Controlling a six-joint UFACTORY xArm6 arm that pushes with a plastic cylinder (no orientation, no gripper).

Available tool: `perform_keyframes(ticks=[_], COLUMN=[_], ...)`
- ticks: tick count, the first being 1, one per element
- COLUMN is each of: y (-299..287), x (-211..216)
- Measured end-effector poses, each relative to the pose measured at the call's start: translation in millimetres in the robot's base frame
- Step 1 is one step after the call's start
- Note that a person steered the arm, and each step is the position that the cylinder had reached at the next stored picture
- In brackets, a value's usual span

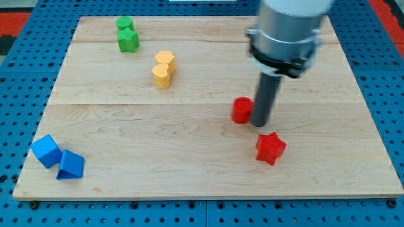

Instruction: Move red star below to the red circle

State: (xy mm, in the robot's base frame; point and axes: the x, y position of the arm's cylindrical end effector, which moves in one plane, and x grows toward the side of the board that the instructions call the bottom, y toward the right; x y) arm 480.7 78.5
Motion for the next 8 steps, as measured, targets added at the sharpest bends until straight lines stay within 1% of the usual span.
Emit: perform_keyframes(ticks=[1, 2, 3, 4, 5, 6, 7, 8], y=[-31.6, -69.9, -115.9, -104.7, -47.4, 59.2, 89.0, 91.0], x=[-13.0, -58.8, -90.6, -105.8, -100.0, -63.9, 2.4, 60.3])
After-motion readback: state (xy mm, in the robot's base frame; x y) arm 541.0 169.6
